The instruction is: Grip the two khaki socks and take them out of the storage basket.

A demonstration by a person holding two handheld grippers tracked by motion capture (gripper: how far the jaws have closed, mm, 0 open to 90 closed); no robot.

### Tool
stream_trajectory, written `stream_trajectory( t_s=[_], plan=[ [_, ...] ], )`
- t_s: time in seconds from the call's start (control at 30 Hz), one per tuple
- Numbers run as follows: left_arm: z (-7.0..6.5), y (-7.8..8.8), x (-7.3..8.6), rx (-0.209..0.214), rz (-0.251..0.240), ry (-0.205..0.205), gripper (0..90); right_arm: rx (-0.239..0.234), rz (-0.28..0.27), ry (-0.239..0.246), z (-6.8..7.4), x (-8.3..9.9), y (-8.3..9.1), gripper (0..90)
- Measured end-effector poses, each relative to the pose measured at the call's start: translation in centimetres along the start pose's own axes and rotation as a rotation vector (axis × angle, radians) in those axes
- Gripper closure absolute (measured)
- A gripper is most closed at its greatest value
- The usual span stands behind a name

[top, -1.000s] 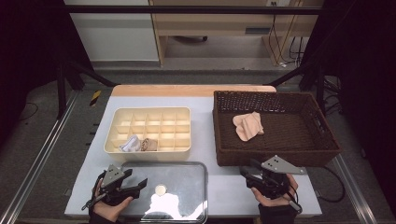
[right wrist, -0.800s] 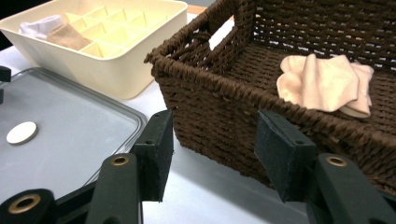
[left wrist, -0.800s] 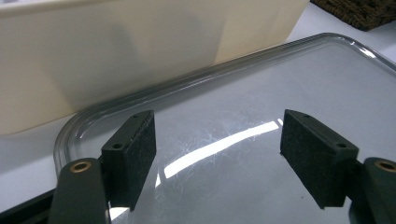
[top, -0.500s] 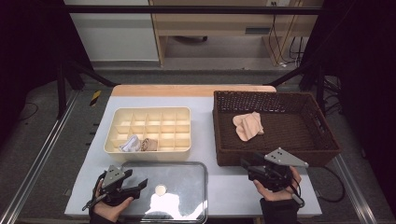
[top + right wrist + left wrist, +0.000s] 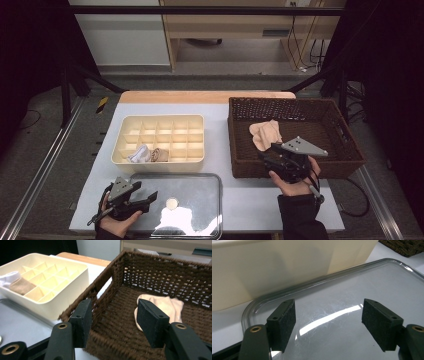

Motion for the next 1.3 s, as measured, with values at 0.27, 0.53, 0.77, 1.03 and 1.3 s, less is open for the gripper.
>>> stream_trajectory(
  t_s=[0.27, 0.53, 0.77, 1.03, 1.3],
  plan=[
    [0.0, -0.1, 0.0, -0.002, 0.003, 0.0, 27.0, 0.019, 0.001, 0.009, -1.0, -2.5, -1.7, 46.6],
    [0.0, -0.1, 0.0, -0.001, 0.002, 0.001, 27.2, 0.052, 0.008, 0.011, -2.6, -3.9, -3.9, 45.2],
    [0.1, -0.2, 0.1, -0.002, 0.008, 0.001, 27.5, 0.088, 0.017, 0.001, -4.4, -4.7, -5.9, 44.1],
    [0.1, -0.1, 0.0, -0.001, 0.006, 0.004, 27.9, 0.123, 0.038, 0.019, -5.8, -5.5, -7.9, 42.7],
    [0.2, -0.2, 0.0, -0.006, 0.004, 0.008, 28.0, 0.132, 0.05, 0.018, -6.5, -5.8, -9.4, 41.7]
  ],
)
Point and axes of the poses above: each handheld gripper's, and its own axes: y roughly backward along the jaws, x roughly out of its underside, z roughly to its left, the point moved 7 cm from there along -y, roughly forward along the jaws, and after that the axes turned 12 degrees about -z, right-handed, at the moved point
